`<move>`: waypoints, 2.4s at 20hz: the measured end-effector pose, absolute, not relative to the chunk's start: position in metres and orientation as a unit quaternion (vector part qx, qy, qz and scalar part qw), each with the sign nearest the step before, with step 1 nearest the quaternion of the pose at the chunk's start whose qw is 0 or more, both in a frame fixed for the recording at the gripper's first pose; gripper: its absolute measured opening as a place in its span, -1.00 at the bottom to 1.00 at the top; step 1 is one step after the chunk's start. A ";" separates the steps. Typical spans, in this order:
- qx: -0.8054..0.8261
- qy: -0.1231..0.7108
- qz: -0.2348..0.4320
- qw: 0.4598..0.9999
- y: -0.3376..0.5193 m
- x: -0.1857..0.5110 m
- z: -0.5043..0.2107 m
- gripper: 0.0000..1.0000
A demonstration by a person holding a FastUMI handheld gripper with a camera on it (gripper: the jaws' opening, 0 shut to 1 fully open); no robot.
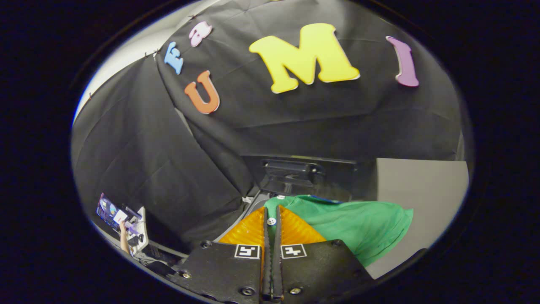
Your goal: Put the clothes into the washing machine and then close the washing machine lid.
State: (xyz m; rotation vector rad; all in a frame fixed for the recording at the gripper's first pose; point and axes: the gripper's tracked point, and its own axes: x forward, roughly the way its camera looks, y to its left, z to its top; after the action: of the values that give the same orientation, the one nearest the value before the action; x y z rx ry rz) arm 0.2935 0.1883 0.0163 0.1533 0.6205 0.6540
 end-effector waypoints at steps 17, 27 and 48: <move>0.062 0.414 0.260 0.870 0.298 0.375 -0.160 -0.90; 0.067 0.474 0.187 0.858 0.285 0.404 -0.247 -0.89; 0.063 0.478 0.184 0.856 0.288 0.404 -0.250 -0.90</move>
State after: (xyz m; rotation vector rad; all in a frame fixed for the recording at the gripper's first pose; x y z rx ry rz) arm 0.4038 0.2875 -0.2505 0.1320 1.0050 0.3876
